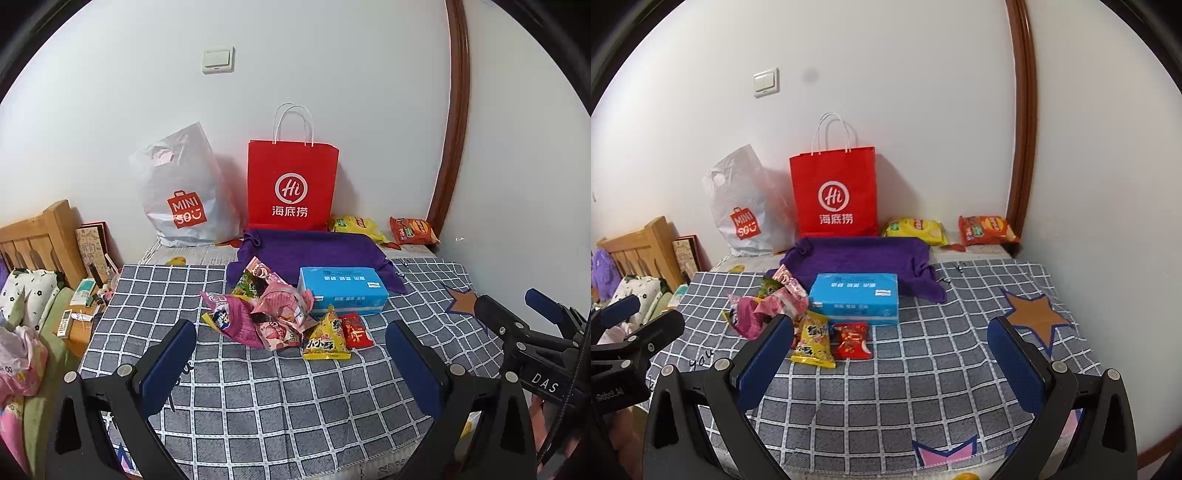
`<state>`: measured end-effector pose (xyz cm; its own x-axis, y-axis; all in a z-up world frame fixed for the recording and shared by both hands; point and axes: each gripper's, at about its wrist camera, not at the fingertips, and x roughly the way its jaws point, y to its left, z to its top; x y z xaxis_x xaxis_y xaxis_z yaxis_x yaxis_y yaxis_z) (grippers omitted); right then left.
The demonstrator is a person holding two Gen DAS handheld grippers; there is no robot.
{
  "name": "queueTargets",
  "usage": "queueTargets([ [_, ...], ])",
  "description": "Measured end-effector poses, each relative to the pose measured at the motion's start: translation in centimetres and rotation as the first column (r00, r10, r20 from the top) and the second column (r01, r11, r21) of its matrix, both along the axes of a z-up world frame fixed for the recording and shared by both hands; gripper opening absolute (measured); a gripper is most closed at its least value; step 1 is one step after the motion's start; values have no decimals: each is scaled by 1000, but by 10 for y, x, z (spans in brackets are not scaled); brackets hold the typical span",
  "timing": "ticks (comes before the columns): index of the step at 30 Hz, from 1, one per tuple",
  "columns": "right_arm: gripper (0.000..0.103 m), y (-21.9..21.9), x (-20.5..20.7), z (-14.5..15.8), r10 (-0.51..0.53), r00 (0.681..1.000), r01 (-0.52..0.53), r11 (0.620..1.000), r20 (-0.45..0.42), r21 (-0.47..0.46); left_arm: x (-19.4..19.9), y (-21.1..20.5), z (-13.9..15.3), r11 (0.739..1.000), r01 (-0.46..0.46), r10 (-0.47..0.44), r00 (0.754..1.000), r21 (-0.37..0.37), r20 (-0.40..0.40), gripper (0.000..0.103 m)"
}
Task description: Organize snacks
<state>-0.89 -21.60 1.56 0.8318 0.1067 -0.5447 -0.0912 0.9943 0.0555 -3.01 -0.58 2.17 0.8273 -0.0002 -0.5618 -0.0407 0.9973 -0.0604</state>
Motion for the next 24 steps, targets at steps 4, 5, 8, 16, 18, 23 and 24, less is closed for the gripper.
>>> queueTargets([
  [4,103,0,1,-1,-3,1000,3,1000,-9,10,1,1,-1,1000,-1,1,1000,-4,0,103],
  [5,103,0,1,-2,-1,1000,1,1000,-10,10,1,1,-1,1000,0,0,1000,-6,-1,103],
  [8,103,0,2,-3,16,1000,-16,1000,-7,21,3,1,-2,1000,-1,1,1000,-3,0,103],
  [16,103,-2,19,-11,4,1000,-3,999,-31,40,19,8,-11,1000,2,-2,1000,-5,-12,102],
  [18,103,0,24,-15,12,1000,-11,999,-28,34,26,13,-14,1000,-6,6,1000,-10,-24,102],
  [23,103,4,39,-27,34,999,-32,998,-28,53,45,24,-24,1000,-19,17,999,-24,-52,102],
  [24,103,5,42,-30,35,999,-34,998,-30,51,49,27,-26,999,-23,22,998,-24,-58,102],
])
